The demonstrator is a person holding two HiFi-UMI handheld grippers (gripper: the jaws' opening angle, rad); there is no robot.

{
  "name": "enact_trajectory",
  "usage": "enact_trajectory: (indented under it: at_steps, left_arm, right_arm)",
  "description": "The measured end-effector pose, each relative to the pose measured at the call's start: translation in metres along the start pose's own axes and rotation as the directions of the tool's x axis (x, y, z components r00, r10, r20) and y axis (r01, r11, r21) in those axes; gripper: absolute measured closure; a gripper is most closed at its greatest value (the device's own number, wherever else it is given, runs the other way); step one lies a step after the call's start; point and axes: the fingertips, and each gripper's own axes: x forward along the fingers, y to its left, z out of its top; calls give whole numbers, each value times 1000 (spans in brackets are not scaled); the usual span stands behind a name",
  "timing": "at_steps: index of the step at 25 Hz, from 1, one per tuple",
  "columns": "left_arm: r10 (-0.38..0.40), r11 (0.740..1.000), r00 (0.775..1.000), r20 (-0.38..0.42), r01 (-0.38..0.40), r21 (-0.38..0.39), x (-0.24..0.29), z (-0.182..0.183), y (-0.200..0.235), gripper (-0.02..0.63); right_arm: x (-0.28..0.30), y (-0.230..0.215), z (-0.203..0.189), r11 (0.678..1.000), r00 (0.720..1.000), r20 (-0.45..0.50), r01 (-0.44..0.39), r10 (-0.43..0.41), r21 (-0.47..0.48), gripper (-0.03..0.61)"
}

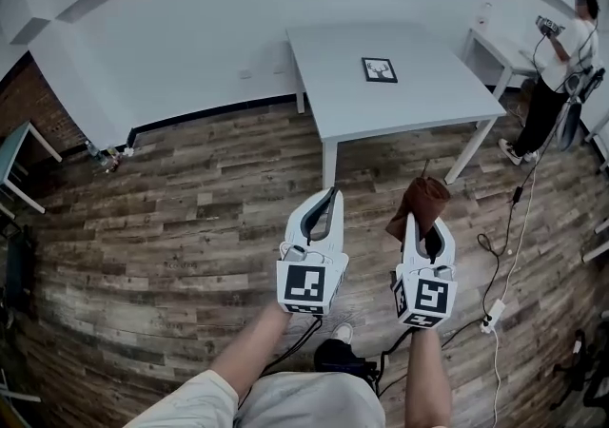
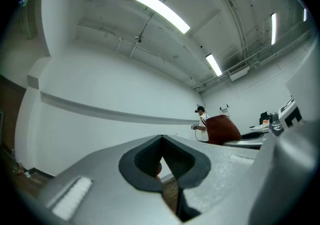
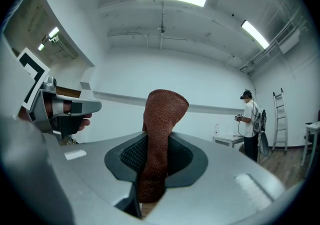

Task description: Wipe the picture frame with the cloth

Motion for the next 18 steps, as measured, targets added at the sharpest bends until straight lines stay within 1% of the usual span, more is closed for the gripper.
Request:
enact_trajectory:
  at_steps: [4,7,10,13,18]
  left_arm:
    - [22,1000,1000,-5,-22,-6,76,-9,-5,614]
    - [15,1000,1000,0,-15,3,118,-11,-12,614]
    - [10,1000,1000,-1,-10,8,155,-19,-10,614]
    - [4,1000,1000,-7,-4,8,197,-36,-4,614]
    - [2,1000,1000,-8,-2,-20,279,-65,20,614]
  right_arm:
    - [57,-45,-2,1000,1000,-5,-22,22,-1,472]
    - [89,-72,-4,1000,1000,-4,-22,22,-8,472]
    - [123,-87,-14,1000,1000,-13,-25,25,-10,472]
    - [163,-99,-27,999,999,-28,-36,35,-16,472]
    - [244,-115,-46,998,998,-41,-44,42,-37,472]
